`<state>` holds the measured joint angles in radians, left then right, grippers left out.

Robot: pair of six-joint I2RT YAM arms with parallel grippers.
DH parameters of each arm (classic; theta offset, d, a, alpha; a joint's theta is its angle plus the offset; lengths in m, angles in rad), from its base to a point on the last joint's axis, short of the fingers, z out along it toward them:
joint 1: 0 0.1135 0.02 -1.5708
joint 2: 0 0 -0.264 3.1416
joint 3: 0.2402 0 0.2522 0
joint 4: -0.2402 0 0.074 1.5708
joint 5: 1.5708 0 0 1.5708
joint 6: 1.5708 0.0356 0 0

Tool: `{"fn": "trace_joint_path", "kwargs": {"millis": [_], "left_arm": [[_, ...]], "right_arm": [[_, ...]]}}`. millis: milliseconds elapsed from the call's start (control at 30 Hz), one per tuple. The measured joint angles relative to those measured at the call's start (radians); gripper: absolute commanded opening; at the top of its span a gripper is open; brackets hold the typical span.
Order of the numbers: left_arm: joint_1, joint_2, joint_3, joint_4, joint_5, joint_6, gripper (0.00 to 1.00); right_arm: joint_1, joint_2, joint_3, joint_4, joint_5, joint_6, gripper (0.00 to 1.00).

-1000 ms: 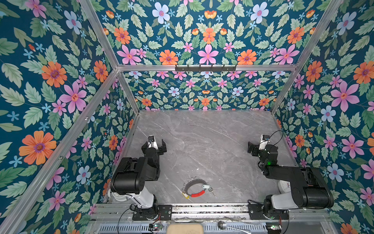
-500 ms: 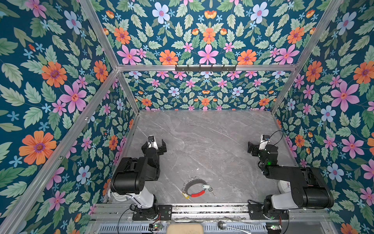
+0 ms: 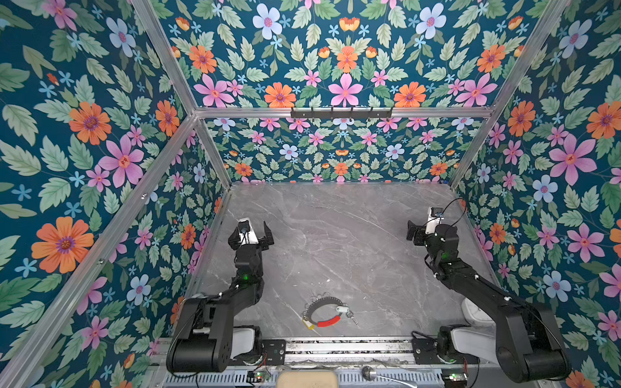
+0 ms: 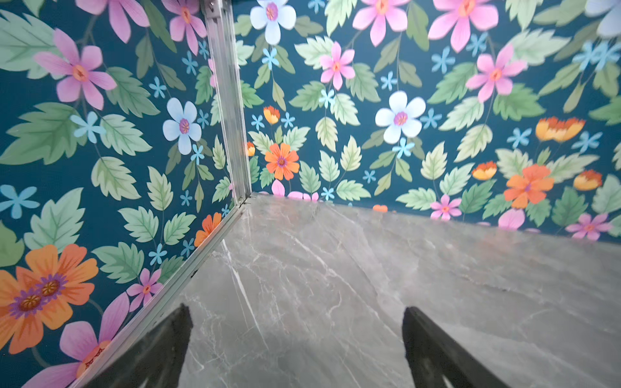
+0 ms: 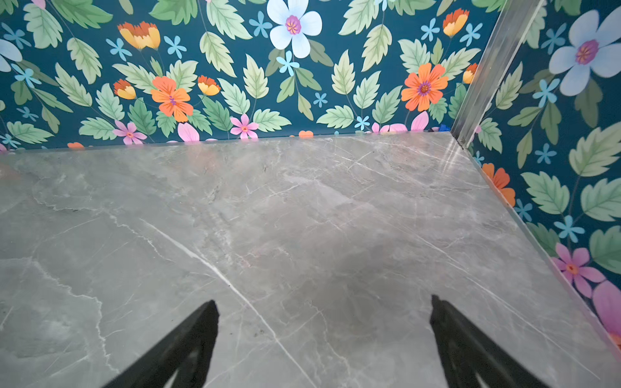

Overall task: Remove the keys from the keyring
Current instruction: 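Move both grippers toward the metal keyring near the robot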

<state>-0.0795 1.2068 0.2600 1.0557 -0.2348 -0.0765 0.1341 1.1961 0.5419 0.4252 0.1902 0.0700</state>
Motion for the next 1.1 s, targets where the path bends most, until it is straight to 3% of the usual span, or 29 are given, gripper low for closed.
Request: {"fn": "trace_joint_path", "kwargs": {"millis": [100, 233, 333, 467, 567, 667, 700, 833, 1000, 1100], "left_arm": [[0.0, -0.081, -0.042, 0.006, 0.006, -0.125, 1.0], [0.0, -0.164, -0.057, -0.05, -0.008, -0.414, 1.0], [0.011, -0.213, -0.015, -0.188, -0.024, -0.613, 1.0], [0.016, -0.214, 0.05, -0.311, 0.035, -0.741, 1.0], [0.016, -0.198, 0.055, -0.343, 0.127, -0.789, 1.0], [0.016, -0.159, 0.1, -0.386, 0.267, -0.806, 0.86], [0.014, -0.142, 0.124, -0.396, 0.329, -0.803, 0.82], [-0.042, -0.118, 0.149, -0.423, 0.512, -0.784, 0.84], [-0.211, -0.161, 0.149, -0.549, 0.572, -0.715, 0.84], [-0.275, -0.175, 0.124, -0.597, 0.586, -0.687, 0.75]], "right_arm": [[0.022, -0.022, 0.043, -0.092, 0.041, 0.084, 0.99], [0.024, -0.072, 0.056, -0.247, -0.001, 0.349, 0.99], [0.019, -0.086, 0.013, -0.254, -0.132, 0.449, 0.99], [0.021, -0.092, -0.03, -0.266, -0.285, 0.533, 0.99], [0.048, -0.087, -0.01, -0.289, -0.395, 0.547, 0.99], [0.13, -0.084, 0.009, -0.334, -0.48, 0.522, 0.98], [0.174, -0.081, 0.018, -0.359, -0.499, 0.508, 0.98], [0.387, -0.042, 0.08, -0.463, -0.501, 0.414, 0.94], [0.536, 0.068, 0.137, -0.536, -0.534, 0.339, 0.86], [0.603, 0.145, 0.151, -0.558, -0.573, 0.306, 0.83]]}}
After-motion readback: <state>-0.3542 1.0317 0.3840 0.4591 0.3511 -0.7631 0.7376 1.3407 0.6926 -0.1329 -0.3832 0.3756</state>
